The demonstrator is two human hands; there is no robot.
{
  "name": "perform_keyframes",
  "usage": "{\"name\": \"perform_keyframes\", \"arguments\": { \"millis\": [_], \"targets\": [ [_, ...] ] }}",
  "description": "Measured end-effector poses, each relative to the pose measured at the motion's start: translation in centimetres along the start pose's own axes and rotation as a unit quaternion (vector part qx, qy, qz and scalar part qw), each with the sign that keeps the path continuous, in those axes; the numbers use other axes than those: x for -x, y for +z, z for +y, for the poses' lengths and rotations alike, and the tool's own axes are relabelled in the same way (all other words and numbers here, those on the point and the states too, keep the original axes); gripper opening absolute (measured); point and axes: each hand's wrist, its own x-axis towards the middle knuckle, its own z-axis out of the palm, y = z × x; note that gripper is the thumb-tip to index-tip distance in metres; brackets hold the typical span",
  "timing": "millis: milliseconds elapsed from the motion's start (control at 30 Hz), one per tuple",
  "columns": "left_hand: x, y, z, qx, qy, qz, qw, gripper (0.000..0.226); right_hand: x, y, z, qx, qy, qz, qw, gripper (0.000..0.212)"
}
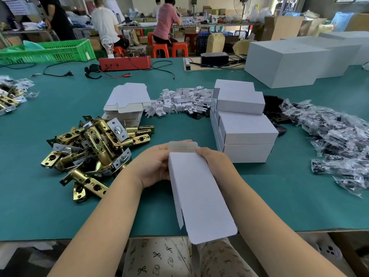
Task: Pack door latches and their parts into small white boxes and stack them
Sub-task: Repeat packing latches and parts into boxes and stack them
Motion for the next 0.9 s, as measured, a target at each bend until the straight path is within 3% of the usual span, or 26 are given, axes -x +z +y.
{"name": "perform_keyframes", "arguments": {
  "millis": [100,200,333,400,467,567,667,800,900],
  "targets": [
    [0.1,0.1,-0.1,-0.016,0.022,0.000,1.000,0.045,-0.2,0.0,0.2,-0.008,-0.026,-0.004,1.000,0.025],
    [-0.1,0.2,-0.1,0.059,0.078,0.062,0.993,0.044,-0.5,-0.2,0.0,-0.055,-0.053,-0.015,0.997,0.024],
    [-0.5,-0.8,0.1,0.233,0.169,0.239,0.927,0.046,-0.6,-0.8,-0.5,-0.244,-0.039,-0.135,0.959,0.049],
    [-0.5,-1.1,0.3,0.256,0.204,0.292,0.898,0.050,-0.5,-0.8,-0.4,-0.245,-0.071,-0.151,0.955,0.064],
    [-0.5,-0.9,0.2,0.217,0.228,0.332,0.889,0.052,-0.6,-0.4,0.0,-0.208,-0.103,-0.132,0.964,0.061],
    [-0.3,-0.6,0.2,0.129,0.256,0.318,0.904,0.035,-0.7,0.3,0.5,-0.122,-0.119,-0.079,0.982,0.039],
    [-0.2,-0.4,0.0,0.077,0.255,0.240,0.933,0.042,-0.9,0.2,0.7,-0.096,-0.110,-0.044,0.988,0.017],
    [-0.6,-0.7,-0.1,0.092,0.202,0.326,0.919,0.015,-0.8,-0.1,0.3,-0.126,-0.089,-0.040,0.987,0.019],
    [-0.9,-1.1,-0.2,0.099,0.185,0.322,0.923,0.005,-0.7,0.0,0.3,-0.104,-0.084,-0.042,0.990,0.020]
  ]
}}
